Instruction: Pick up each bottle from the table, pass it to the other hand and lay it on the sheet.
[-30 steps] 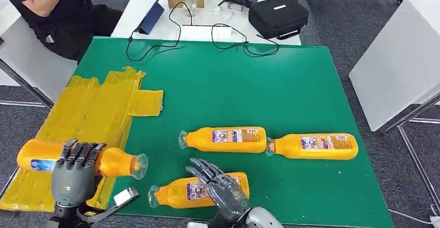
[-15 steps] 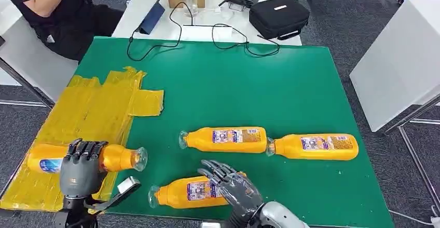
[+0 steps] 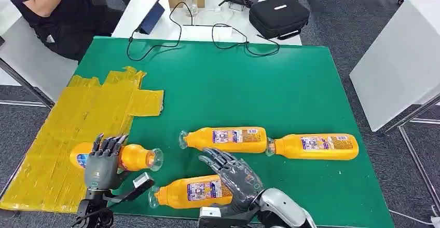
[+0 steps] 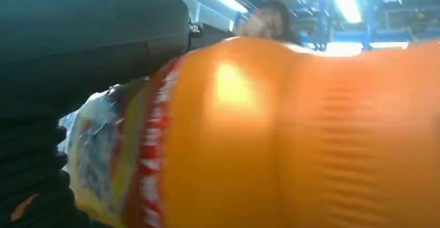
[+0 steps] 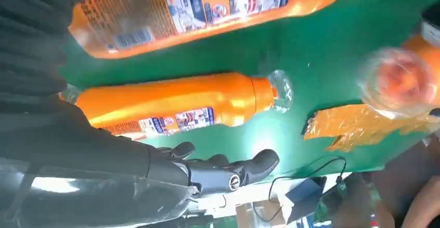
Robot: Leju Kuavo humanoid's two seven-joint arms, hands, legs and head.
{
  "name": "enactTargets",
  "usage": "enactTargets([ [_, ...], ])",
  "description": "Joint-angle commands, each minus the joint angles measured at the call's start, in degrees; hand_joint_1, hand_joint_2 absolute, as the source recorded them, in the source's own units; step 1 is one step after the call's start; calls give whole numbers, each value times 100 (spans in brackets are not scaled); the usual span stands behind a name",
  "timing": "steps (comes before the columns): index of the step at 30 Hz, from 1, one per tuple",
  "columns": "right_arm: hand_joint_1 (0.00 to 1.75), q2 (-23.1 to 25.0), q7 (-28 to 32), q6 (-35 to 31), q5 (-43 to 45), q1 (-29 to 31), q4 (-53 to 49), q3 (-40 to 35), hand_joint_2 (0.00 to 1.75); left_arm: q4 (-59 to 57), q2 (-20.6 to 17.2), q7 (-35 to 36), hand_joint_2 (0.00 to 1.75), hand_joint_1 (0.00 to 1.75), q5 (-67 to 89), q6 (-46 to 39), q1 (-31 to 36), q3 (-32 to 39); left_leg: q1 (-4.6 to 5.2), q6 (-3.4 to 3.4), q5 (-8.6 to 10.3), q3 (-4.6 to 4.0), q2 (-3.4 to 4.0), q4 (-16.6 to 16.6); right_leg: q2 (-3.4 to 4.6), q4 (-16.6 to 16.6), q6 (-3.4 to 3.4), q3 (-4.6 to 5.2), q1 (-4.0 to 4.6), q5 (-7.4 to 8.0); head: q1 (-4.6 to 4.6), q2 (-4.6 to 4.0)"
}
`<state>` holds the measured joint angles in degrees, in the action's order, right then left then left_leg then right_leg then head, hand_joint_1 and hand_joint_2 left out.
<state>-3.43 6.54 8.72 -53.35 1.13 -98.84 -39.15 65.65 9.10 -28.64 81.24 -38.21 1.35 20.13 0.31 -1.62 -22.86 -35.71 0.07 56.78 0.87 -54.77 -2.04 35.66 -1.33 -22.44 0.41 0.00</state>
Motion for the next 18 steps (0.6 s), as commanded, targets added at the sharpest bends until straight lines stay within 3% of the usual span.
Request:
enactTargets([
  [1,0,142,-209,181,-296,236,438,45,175,-2466,-694,643,0,0,-405,-179,884,-935,1,9,3,25,-15,-11,-19,4,12,-26,0,-5,-2,0],
  [7,0,284,-543,417,-688,341,971,47,175,-2460,-686,636,0,0,-749,-179,950,-960,-7,18,-10,54,4,-5,-7,2,24,-55,9,-8,2,0],
  [18,0,214,-568,689,-750,500,1694,-307,175,-2421,-723,425,0,0,-1348,-179,916,-899,-5,15,-1,59,3,-8,-1,5,19,-60,6,0,0,0],
])
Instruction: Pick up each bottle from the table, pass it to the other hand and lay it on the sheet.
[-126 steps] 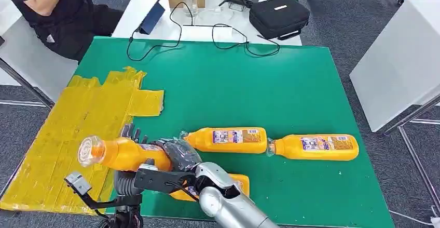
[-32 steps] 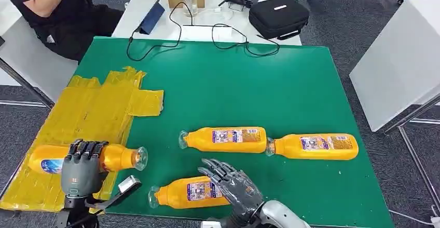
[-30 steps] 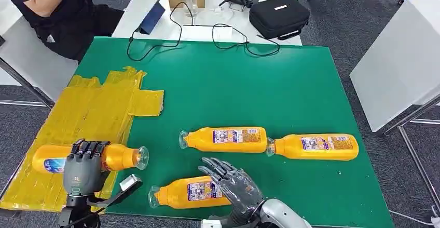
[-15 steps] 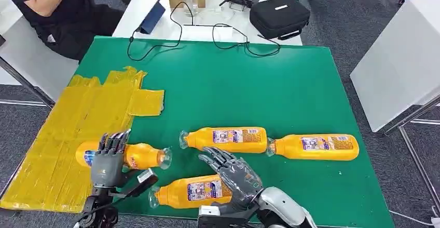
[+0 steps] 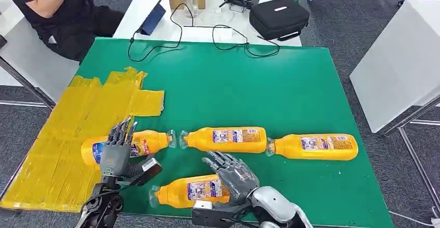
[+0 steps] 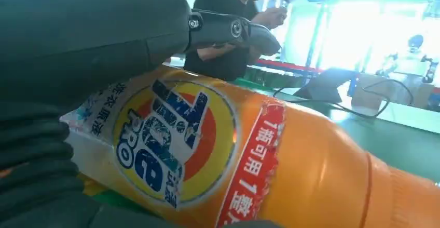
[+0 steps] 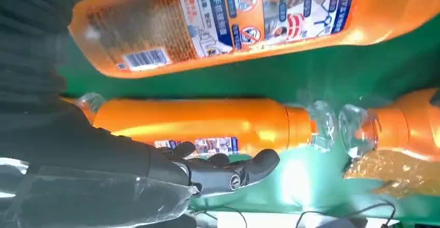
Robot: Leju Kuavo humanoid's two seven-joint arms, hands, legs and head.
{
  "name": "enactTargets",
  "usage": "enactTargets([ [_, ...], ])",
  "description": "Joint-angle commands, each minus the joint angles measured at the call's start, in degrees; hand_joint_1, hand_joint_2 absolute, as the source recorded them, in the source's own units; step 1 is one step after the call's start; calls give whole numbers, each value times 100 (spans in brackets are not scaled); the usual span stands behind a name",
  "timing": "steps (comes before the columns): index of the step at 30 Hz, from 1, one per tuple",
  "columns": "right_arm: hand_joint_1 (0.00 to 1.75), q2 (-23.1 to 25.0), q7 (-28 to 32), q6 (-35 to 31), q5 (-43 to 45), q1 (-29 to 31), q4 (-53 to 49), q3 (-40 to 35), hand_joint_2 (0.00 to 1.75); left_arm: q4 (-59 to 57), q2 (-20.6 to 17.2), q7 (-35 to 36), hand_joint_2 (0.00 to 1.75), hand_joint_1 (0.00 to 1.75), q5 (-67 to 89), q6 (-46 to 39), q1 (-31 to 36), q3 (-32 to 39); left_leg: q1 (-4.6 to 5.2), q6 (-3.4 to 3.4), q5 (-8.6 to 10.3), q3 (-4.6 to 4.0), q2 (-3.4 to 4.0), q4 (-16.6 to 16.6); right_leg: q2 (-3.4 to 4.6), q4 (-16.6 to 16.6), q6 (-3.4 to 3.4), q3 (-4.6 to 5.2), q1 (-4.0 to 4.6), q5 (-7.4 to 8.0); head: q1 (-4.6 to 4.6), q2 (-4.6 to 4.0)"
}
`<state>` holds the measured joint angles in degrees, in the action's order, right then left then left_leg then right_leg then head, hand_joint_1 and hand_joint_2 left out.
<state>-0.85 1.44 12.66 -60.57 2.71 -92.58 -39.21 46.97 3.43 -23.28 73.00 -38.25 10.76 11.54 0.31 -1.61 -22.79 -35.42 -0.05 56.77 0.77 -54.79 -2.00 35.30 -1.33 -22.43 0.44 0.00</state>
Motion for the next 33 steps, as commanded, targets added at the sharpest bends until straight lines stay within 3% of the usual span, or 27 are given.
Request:
enactTargets([
  [1,0,-48,-57,301,-27,371,1208,-371,175,-461,-150,-195,0,0,-779,-175,-74,12,-6,17,-11,37,20,-7,12,9,19,-30,8,-1,-2,0],
  [11,0,102,-189,456,-119,198,1502,-261,175,824,-286,-644,0,0,-2490,-115,-684,-108,-8,19,-16,39,35,-3,22,-1,23,-23,10,1,-2,0],
  [18,0,147,-585,277,-748,40,2191,-183,175,2943,-57,-1066,0,0,-4339,749,-1303,-156,-22,19,-13,34,12,1,0,1,25,-22,25,-6,-2,0],
  [19,10,142,-617,242,-825,29,2241,-172,175,3108,-45,-1080,0,0,-4468,818,-1363,-155,-25,18,-15,32,12,5,0,1,30,-21,27,-10,-4,0],
  [20,175,139,-630,204,-857,8,2283,-154,175,3298,-31,-1094,0,0,-4610,902,-1433,-155,-22,15,-10,30,10,1,1,3,28,-19,24,-9,-2,0],
  [27,175,61,-653,126,-918,-55,2196,-67,175,3846,57,-1346,0,0,-5168,1126,-1621,-186,-16,23,-18,51,7,-4,-3,5,19,18,18,-32,-2,0],
  [33,175,87,-648,150,-897,-78,2114,-55,175,3885,76,-1350,0,0,-5132,1111,-1588,-234,-14,38,-31,79,-5,-6,-13,8,14,-10,17,-39,-2,0],
])
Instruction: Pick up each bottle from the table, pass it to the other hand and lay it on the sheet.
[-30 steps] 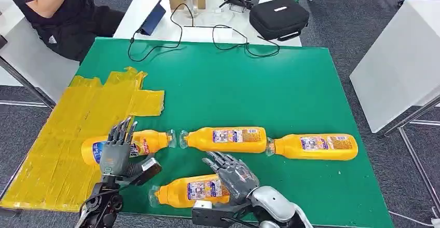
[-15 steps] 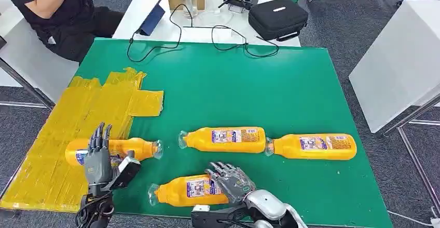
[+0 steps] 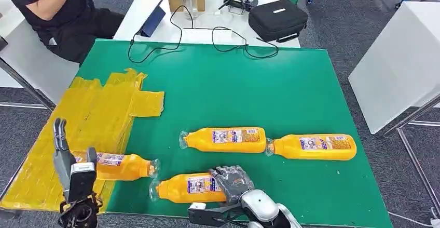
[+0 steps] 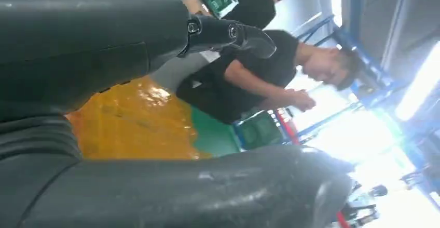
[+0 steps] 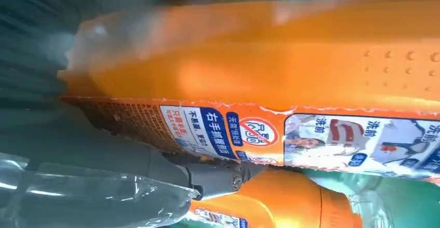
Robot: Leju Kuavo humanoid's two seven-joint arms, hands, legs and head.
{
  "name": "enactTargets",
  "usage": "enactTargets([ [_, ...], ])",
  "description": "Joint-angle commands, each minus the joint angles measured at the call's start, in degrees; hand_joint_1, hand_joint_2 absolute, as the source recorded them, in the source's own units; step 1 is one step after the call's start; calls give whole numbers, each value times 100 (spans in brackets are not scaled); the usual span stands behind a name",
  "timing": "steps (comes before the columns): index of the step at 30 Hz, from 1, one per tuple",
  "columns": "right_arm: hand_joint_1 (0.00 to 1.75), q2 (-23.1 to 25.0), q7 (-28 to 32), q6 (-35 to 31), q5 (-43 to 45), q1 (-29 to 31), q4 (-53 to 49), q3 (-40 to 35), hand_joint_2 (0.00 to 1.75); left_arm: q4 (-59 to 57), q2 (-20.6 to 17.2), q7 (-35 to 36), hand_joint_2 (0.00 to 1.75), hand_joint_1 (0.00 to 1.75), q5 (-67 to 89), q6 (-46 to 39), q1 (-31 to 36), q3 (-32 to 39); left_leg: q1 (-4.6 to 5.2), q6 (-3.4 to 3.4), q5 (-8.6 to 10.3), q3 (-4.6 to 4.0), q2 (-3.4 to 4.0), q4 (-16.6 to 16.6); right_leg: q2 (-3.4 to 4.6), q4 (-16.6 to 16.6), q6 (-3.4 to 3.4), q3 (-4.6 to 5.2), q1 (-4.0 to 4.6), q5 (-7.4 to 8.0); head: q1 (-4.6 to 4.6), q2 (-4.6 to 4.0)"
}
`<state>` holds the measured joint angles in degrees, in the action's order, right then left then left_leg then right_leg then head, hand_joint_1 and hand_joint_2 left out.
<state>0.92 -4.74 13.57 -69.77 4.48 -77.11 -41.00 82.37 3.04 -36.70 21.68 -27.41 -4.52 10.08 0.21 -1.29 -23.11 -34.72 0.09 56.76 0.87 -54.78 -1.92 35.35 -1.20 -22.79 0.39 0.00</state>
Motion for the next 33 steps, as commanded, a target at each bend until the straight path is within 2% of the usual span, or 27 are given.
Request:
enactTargets([
  [1,175,-90,-29,58,23,-255,567,125,175,345,116,-8,0,0,0,27,-59,-88,-5,7,1,13,-24,-7,-29,9,9,-21,6,-5,2,0],
  [6,175,15,14,23,177,-303,469,292,175,17,69,16,0,0,-325,364,89,-77,-6,4,2,25,-27,-9,-34,9,19,-34,7,-7,2,0],
  [12,175,143,166,-157,731,-619,-897,855,175,-49,170,-30,0,0,-1014,1143,191,73,-5,9,-2,16,-31,2,-38,-5,23,-22,6,-11,2,0],
  [16,175,218,599,-161,1408,-776,-1606,1078,175,-39,197,124,0,0,-2151,2412,184,223,-3,7,-4,8,-27,6,-31,-9,21,-16,4,-12,0,0],
  [17,175,204,593,-135,1449,-771,-1686,1096,175,-17,208,123,0,0,-2162,2427,159,245,1,1,2,-6,-11,-2,-11,-3,14,-19,-1,-1,2,0],
  [18,175,200,638,-146,1605,-776,-1848,1132,175,56,261,182,0,0,-2503,2800,121,285,-1,6,-4,-6,-8,-4,-12,-1,20,-56,2,1,0,0],
  [19,175,241,767,-267,1848,-766,-2008,1216,175,144,283,296,175,0,-2948,3345,55,249,-1,-4,3,-30,-7,7,-9,-14,10,-34,1,13,2,0],
  [23,175,319,1003,-403,2422,-701,-2756,1509,175,885,494,446,175,0,-3640,4290,-367,-163,-2,-3,-9,-35,-5,20,-13,-26,16,-27,4,3,4,0],
  [27,175,340,1104,-442,2565,-712,-2753,1549,175,961,456,498,175,0,-3787,4381,-410,-326,0,-9,0,-45,-8,15,-15,-17,11,-21,0,9,2,0],
  [29,175,373,1262,-510,2817,-623,-2704,1573,175,1113,429,589,175,0,-4049,4771,-496,-726,-2,-8,4,-45,-12,9,-18,-11,12,-24,3,11,0,0],
  [31,175,441,1320,-485,3051,-443,-2504,1580,175,1246,462,668,175,0,-4169,4816,-535,-1154,3,-9,6,-50,-9,9,-13,-12,9,-17,-4,12,2,0],
  [33,175,453,1320,-485,3060,-412,-2463,1578,175,1263,472,669,175,0,-4161,4759,-537,-1211,1,-7,6,-53,-9,10,-13,-12,10,-15,-1,13,2,0],
])
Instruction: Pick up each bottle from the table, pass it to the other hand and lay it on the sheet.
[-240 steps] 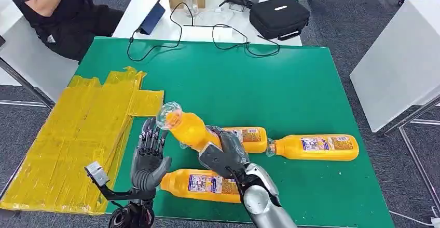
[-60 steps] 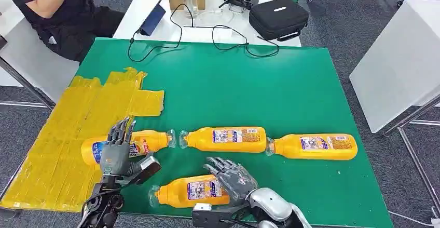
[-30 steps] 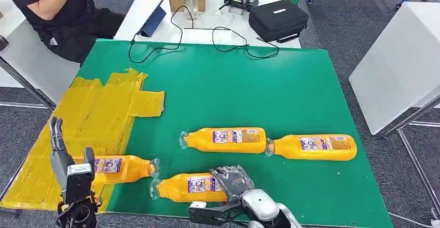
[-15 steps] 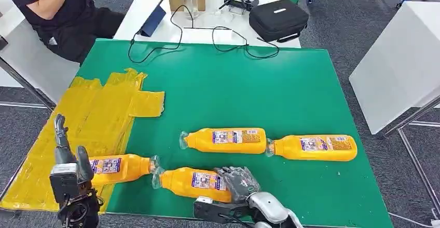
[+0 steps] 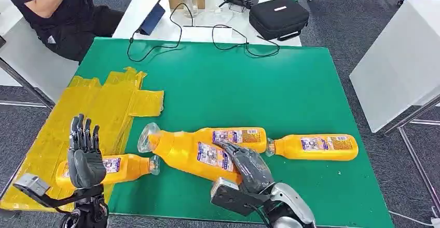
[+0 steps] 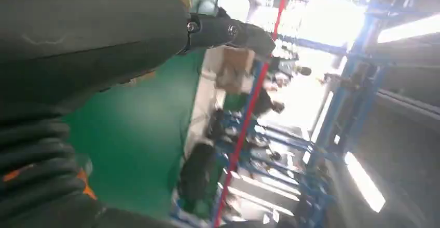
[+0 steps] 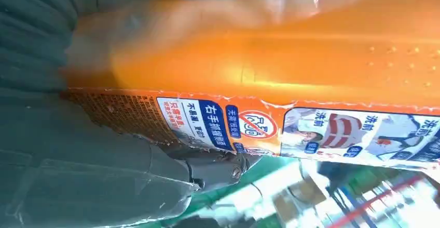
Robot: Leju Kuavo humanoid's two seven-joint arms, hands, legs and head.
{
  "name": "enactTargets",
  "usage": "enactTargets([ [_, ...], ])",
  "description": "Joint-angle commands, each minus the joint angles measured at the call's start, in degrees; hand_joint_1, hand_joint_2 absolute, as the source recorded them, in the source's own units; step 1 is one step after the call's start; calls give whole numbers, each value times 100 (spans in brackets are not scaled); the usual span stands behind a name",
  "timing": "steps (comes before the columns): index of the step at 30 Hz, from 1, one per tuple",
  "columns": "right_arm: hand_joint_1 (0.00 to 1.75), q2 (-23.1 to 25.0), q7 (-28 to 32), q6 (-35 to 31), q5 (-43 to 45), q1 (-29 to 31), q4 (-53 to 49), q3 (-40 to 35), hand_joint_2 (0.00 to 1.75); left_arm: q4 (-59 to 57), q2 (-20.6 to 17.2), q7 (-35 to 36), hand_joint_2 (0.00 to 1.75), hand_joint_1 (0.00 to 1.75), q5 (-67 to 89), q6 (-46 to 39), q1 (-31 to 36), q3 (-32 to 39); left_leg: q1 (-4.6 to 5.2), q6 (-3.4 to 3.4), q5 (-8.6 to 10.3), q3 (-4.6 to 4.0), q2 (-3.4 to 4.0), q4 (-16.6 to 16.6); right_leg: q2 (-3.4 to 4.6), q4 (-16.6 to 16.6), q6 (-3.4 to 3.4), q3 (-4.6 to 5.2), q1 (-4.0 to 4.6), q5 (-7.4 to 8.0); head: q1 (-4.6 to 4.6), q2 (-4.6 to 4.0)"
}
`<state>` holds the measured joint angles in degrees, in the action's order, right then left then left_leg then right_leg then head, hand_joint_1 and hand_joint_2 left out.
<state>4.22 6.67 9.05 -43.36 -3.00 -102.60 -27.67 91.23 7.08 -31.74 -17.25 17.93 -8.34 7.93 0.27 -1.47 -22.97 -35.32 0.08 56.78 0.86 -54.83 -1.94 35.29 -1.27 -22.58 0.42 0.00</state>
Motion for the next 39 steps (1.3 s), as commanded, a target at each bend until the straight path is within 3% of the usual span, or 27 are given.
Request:
enactTargets([
  [1,175,123,179,-33,419,336,85,244,175,377,68,173,175,0,-268,225,-156,-997,0,8,-4,7,-8,3,-12,-4,9,-8,1,-5,2,0],
  [4,175,179,207,-54,531,376,179,266,175,373,-13,181,175,0,-321,283,-139,-1114,-1,7,-4,8,-4,1,-7,-1,8,-10,2,-3,0,0],
  [8,175,563,297,53,1111,1033,1331,184,175,248,68,287,175,0,-409,111,37,-1740,-3,8,-2,6,2,0,-2,1,8,-7,4,1,0,0],
  [14,175,887,233,-184,1299,1479,2392,60,175,-106,62,406,175,0,-577,100,200,-2103,-5,11,-2,23,6,-4,-1,4,13,-22,7,1,0,0],
  [24,175,862,101,-410,1284,1325,2741,-323,175,158,95,555,175,0,-484,57,55,-2220,-6,11,-11,30,2,-1,-6,1,14,-32,8,-10,0,0],
  [39,175,886,-195,-920,-213,1099,2795,-1826,175,268,294,940,175,0,-957,-55,-115,-1698,-3,4,-1,-2,3,-3,0,0,6,3,4,-4,0,0],
])
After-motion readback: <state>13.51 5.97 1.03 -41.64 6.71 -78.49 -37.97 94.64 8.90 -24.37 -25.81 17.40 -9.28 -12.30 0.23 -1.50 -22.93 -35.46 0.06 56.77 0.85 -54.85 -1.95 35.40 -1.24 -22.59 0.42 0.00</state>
